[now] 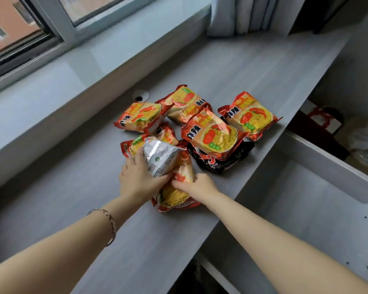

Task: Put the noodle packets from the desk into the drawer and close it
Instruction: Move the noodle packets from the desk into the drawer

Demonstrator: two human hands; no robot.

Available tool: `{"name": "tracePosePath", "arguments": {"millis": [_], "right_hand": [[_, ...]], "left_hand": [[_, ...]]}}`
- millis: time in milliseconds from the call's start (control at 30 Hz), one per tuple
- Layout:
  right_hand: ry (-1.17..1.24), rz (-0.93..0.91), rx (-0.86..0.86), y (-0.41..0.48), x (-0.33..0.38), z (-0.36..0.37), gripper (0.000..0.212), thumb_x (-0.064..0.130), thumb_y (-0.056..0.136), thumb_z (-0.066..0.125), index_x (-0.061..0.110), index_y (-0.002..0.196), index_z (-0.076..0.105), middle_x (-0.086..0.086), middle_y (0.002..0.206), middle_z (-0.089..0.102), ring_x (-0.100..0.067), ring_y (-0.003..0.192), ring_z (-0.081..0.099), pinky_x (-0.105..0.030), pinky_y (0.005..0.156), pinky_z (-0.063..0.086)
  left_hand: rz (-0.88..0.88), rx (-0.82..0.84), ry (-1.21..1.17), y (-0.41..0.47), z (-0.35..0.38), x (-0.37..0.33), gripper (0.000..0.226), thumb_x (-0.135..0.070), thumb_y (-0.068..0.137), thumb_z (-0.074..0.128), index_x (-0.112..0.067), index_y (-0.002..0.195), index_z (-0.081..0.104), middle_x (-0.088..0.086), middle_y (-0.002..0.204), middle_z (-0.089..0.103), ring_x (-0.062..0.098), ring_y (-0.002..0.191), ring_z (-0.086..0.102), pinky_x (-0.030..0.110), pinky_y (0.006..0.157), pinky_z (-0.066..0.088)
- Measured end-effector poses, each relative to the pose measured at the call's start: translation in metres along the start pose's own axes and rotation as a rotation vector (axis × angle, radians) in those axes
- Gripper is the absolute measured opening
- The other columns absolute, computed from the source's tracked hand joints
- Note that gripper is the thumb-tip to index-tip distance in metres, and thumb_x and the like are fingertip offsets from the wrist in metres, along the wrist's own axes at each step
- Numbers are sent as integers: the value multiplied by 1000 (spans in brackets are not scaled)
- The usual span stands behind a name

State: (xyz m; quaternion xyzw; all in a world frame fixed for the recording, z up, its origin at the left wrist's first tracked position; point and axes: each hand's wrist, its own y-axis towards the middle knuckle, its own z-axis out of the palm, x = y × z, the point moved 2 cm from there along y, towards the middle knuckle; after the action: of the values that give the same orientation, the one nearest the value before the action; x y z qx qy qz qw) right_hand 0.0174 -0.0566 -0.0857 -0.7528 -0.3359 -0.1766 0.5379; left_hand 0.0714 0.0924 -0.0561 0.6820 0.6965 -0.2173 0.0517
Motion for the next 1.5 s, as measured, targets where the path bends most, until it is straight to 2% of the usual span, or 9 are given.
{"name": "tracePosePath", "arguments": {"millis": [267,367,467,567,767,1100,1267,1367,1500], "right_hand": [[63,-425,-137,-71,-19,-82,37,34,66,81,32,92,54,14,88,66,-1,80,65,-18,69,56],[142,-412,-262,-89,-68,-126,20,29,75,73,34,83,55,12,84,67,6,73,65,-11,62,54],[93,-264,-338,-92,-140,-150,12,22,81,69,26,77,58,5,76,68,3,65,64,-6,55,46],[-13,-32,-296,-83,-212,-147,13,29,79,71,22,76,60,3,74,68,-18,73,63,-22,62,46],[-121,223,-208,-63,-293,-114,29,41,87,58,13,92,61,-11,90,69,-29,87,63,-33,72,45],[-198,220,-307,-53,-276,-124,43,15,85,59,7,127,52,-20,128,53,-34,120,50,-35,102,40],[-127,-51,-355,-51,-194,-157,33,13,90,52,11,123,54,-12,130,50,-24,117,52,-23,90,37],[-116,-209,-392,-43,-129,-167,29,11,90,51,11,118,57,-11,127,51,-22,115,52,-20,87,33],[-201,-355,-377,-29,-48,-151,40,21,91,51,12,129,48,-9,137,42,-22,125,44,-27,98,37]], "left_hand": [[38,98,-923,-36,-26,-29,83,-36,77,73,-24,144,25,6,139,43,22,121,50,36,94,52],[-48,249,-1095,-60,-18,-56,74,-37,70,60,-31,137,29,7,134,47,29,120,52,45,98,49],[-215,466,-1253,-89,3,-72,71,-28,64,54,-26,131,31,6,109,59,23,96,62,34,75,56],[-258,753,-1256,-120,32,-82,77,-20,53,61,-10,127,43,11,89,66,21,69,70,31,55,59],[-277,975,-678,-150,126,-92,61,-28,63,64,-10,120,50,6,90,63,20,77,63,34,71,56],[-115,718,222,-160,219,-117,91,-53,76,63,-23,148,17,14,144,33,34,129,41,42,104,38],[81,679,180,-147,171,-151,65,-45,87,54,-20,142,32,10,144,36,30,127,46,41,104,41],[321,346,-19,-119,100,-161,30,-27,91,50,-20,119,57,0,120,60,21,107,61,32,88,51],[372,-115,-171,-65,22,-138,30,-11,89,59,-12,119,60,3,126,57,20,116,54,25,92,44]]}}
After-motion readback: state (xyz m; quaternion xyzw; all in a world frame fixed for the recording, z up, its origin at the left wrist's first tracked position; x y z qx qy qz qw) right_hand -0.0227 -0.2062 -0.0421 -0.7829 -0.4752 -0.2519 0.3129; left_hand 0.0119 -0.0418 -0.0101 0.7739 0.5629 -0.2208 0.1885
